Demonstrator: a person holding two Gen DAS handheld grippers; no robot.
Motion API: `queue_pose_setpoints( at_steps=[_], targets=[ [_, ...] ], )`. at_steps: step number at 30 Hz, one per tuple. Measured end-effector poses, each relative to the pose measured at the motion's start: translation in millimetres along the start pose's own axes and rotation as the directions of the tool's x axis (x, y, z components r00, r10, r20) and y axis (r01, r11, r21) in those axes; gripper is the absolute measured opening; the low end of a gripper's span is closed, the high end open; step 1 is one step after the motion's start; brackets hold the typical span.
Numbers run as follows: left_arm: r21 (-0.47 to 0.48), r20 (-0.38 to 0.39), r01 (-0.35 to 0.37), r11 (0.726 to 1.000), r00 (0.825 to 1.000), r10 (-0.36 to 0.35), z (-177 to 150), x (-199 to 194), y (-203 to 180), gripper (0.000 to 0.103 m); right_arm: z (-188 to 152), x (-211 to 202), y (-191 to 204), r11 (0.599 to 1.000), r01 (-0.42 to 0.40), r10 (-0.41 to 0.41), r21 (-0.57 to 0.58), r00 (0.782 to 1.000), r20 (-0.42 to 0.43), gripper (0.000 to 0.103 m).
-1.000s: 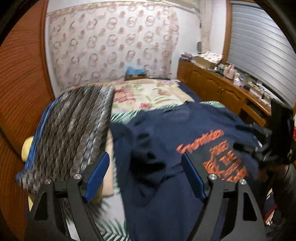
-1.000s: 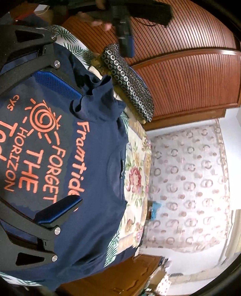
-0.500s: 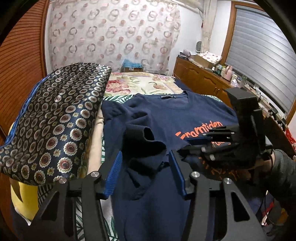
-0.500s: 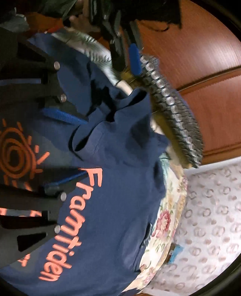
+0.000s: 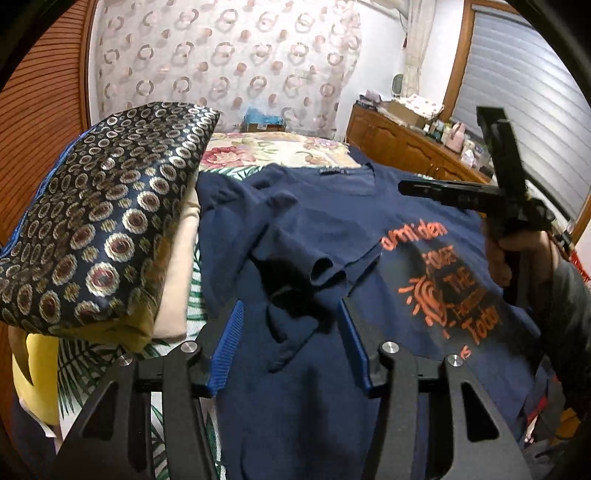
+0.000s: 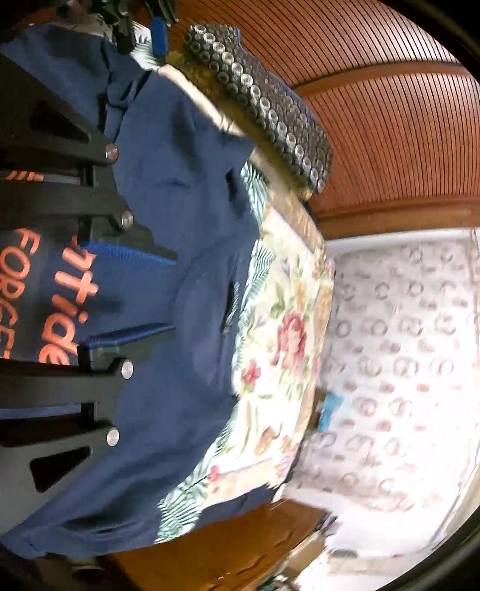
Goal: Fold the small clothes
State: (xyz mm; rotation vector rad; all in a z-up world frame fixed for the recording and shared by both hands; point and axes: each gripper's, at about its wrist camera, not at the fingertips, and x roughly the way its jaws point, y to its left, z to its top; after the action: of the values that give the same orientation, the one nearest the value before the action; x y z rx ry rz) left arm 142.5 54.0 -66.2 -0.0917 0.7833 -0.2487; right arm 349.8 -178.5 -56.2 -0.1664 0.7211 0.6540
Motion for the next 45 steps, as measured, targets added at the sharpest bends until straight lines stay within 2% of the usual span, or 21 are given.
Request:
queue_pose_setpoints(
  at_steps=[2,4,7,10,11,12,13,14,18,19,20,21,22,25,29,32,34,38,40,42,45],
  targets=[
    [-0.01,-0.013,0.009,1.0,1.0,-0.009,-4,3,-1,0.052,-11,1,14,0.998,-0.067,0.067,-0.006,0.998,-0.007,0.034],
    [-0.016,-0.018,0.031,0.999,0.999,-0.031,-2,7,-5,0.045,-20,3,28,0.995,-0.091,0.09,-0.043,0.996,-0.014,0.034],
    [-0.004,-0.022,0.063,0.998,0.998,-0.063,4,14,-16,0.044,-29,12,40,0.989,-0.137,0.136,-0.05,0.99,-0.031,0.034],
    [-0.001,-0.065,0.054,0.999,0.996,-0.054,8,33,-24,0.044,-37,18,36,0.978,-0.206,0.202,-0.045,0.976,-0.075,0.034],
    [0.001,-0.075,0.045,0.999,0.996,-0.045,10,38,-25,0.044,-26,24,28,0.976,-0.214,0.21,-0.048,0.974,-0.085,0.034],
    [0.008,-0.081,0.036,0.999,0.996,-0.035,11,42,-26,0.037,-25,28,27,0.975,-0.217,0.211,-0.053,0.973,-0.094,0.034],
    [0.019,-0.084,0.021,1.0,0.996,-0.019,11,44,-27,0.017,-25,33,26,0.974,-0.22,0.213,-0.057,0.971,-0.103,0.034],
    [0.023,-0.085,0.006,1.0,0.996,-0.004,12,43,-28,0.01,-24,35,20,0.972,-0.228,0.221,-0.059,0.969,-0.113,0.034],
    [0.021,0.001,0.028,0.999,1.0,-0.028,19,11,-34,0.005,-22,44,15,0.966,-0.247,0.235,-0.079,0.962,-0.139,0.034],
    [0.027,0.021,0.038,0.999,0.999,-0.039,23,-1,-38,0.005,-11,44,23,0.964,-0.251,0.238,-0.084,0.961,-0.143,0.034],
    [0.033,0.037,0.043,0.999,0.998,-0.044,24,-10,-42,0.005,-2,53,33,0.963,-0.254,0.24,-0.088,0.96,-0.143,0.028],
    [0.039,0.055,0.061,0.997,0.996,-0.063,26,-22,-47,0.006,0,49,32,0.96,-0.267,0.254,-0.083,0.956,-0.145,0.011],
    [0.042,0.06,0.085,0.996,0.994,-0.087,26,-32,-52,0.006,1,46,30,0.956,-0.282,0.269,-0.08,0.953,-0.14,0.006],
    [0.073,0.039,0.074,0.995,0.996,-0.077,21,-40,-65,0.006,3,27,14,0.982,-0.183,0.181,-0.045,0.982,-0.049,0.002],
    [0.06,-0.002,0.076,0.995,0.997,-0.076,12,-36,-67,0.006,5,8,-11,0.997,-0.072,0.072,0.034,0.997,0.021,0.001],
    [0.043,-0.008,0.052,0.998,0.999,-0.051,9,-35,-63,0.02,2,1,-15,0.992,-0.118,0.117,0.036,0.993,0.032,0.001],
    [0.034,0.011,0.047,0.998,0.999,-0.048,8,-43,-60,0.037,-1,0,-7,0.986,-0.167,0.166,0.011,0.986,0.032,0.002],
    [0.018,0.042,0.024,1.0,0.999,-0.025,12,-52,-43,0.054,-10,8,23,0.967,-0.235,0.236,-0.097,0.972,0.004,0.021],
    [0.003,0.061,-0.004,1.0,0.998,0.003,10,-59,-34,0.079,-14,13,37,0.952,-0.269,0.269,-0.146,0.963,-0.022,0.027],
    [-0.017,0.066,-0.02,1.0,0.998,0.021,6,-62,-25,0.08,-18,22,50,0.936,-0.292,0.287,-0.198,0.956,-0.054,0.034],
    [-0.044,0.042,-0.073,0.996,0.996,0.075,-3,-60,-8,0.08,-20,34,64,0.908,-0.32,0.306,-0.269,0.948,-0.093,0.035]
  ],
)
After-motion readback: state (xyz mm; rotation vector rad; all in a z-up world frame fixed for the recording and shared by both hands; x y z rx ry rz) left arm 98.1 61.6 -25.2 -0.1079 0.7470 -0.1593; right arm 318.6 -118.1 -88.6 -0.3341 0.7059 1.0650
